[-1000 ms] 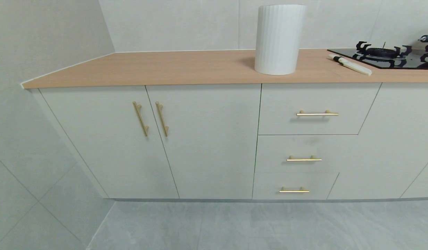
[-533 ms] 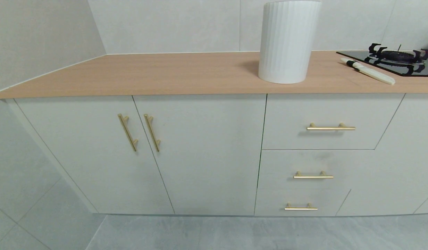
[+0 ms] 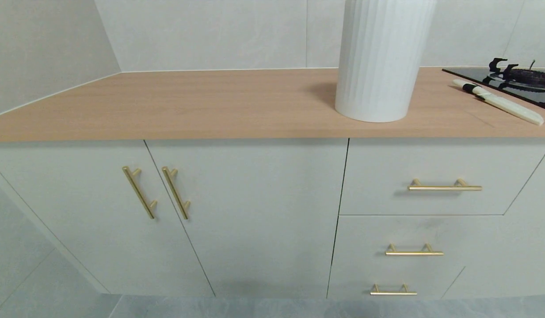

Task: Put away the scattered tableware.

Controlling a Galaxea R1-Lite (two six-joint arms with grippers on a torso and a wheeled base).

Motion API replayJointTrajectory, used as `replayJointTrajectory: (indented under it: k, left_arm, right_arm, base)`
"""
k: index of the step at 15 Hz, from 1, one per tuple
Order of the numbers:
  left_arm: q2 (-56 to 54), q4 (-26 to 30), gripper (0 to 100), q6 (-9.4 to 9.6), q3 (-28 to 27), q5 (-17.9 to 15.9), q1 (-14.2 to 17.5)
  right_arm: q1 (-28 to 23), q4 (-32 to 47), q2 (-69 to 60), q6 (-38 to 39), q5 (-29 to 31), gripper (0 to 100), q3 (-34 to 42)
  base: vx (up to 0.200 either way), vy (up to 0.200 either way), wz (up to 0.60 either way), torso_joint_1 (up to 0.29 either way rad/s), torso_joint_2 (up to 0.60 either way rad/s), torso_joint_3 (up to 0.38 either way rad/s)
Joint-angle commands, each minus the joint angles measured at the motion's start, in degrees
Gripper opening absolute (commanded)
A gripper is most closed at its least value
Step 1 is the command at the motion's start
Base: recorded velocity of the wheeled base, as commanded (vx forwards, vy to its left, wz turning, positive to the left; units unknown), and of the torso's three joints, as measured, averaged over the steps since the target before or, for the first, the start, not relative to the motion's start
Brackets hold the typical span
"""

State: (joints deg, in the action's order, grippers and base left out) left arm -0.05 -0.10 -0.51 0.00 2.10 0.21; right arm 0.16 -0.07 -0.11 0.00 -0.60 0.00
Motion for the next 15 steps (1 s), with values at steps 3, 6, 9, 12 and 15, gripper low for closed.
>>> replayJointTrajectory:
  k: [3,6,9,12,15]
  left_arm:
    - [0.0,-0.1,100,-0.02,0.0,0.0,0.0]
    - [0.0,-0.1,100,-0.02,0.0,0.0,0.0]
    - [0.0,-0.1,100,-0.02,0.0,0.0,0.0]
    - [0.0,-0.1,100,-0.02,0.0,0.0,0.0]
    - [0.0,0.0,100,-0.02,0.0,0.0,0.0]
  right_arm:
    - [0.0,0.0,0.1,0.1,-0.1,100,-0.1]
    - [0.0,0.0,0.1,0.1,-0.1,100,0.0]
    - [0.0,0.0,0.1,0.1,-0.1,100,-0.1]
    - [0.0,0.0,0.1,0.1,-0.1,100,0.0]
    - [0.0,0.0,0.1,0.1,0.0,100,0.0]
  base:
    - [0.000,0.000,-0.20,0.002,0.00,0.002]
    - [0.000,0.000,-0.40,0.002,0.00,0.005]
    - [0.000,0.000,0.00,0.000,0.00,0.000]
    - [0.000,0.000,0.00,0.000,0.00,0.000]
    - [0.000,0.000,0.00,0.000,0.00,0.000]
